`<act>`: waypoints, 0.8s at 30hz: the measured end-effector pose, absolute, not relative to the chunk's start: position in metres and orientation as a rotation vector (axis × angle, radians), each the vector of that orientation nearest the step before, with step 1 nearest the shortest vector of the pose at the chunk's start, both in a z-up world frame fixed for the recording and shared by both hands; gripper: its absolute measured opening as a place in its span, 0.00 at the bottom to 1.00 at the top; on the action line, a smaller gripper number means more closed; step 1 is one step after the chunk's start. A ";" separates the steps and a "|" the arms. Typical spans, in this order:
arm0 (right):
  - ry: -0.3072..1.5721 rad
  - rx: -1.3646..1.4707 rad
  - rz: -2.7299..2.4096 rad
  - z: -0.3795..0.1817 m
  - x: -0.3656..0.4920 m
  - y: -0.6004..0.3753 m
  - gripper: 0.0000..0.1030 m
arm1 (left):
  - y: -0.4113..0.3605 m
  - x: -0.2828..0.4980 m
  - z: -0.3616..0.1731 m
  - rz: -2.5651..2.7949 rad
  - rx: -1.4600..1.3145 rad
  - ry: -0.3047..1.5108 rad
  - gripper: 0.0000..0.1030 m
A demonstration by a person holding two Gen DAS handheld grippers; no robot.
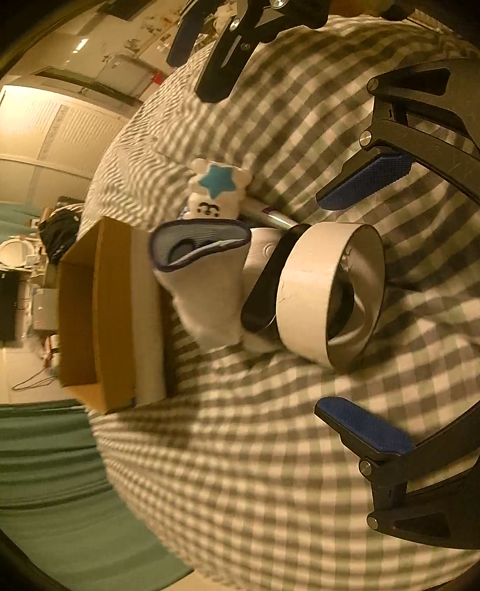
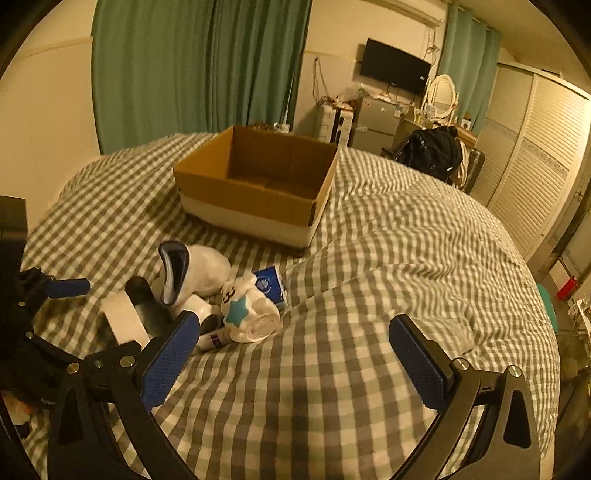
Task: Organize objects
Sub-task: 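Grasp the white tape roll with the left tool while the right grasps the star figurine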
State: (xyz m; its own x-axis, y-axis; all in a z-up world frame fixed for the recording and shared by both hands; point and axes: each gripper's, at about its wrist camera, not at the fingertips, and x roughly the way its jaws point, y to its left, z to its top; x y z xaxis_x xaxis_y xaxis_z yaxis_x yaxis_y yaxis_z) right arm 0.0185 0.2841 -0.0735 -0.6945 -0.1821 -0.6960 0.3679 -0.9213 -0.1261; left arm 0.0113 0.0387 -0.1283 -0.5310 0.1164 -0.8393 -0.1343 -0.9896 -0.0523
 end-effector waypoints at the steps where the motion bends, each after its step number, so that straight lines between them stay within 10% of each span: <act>1: 0.367 1.048 -2.609 -0.077 0.015 0.283 1.00 | 0.038 0.009 -0.130 2.612 -1.456 0.021 1.00; 15: 0.459 1.168 -2.421 -0.123 -0.040 0.244 0.83 | 0.040 0.000 -0.141 2.563 -1.534 -0.015 0.86; 24: 0.509 1.276 -2.294 -0.147 -0.048 0.228 0.55 | 0.029 0.008 -0.117 2.670 -1.486 0.037 0.86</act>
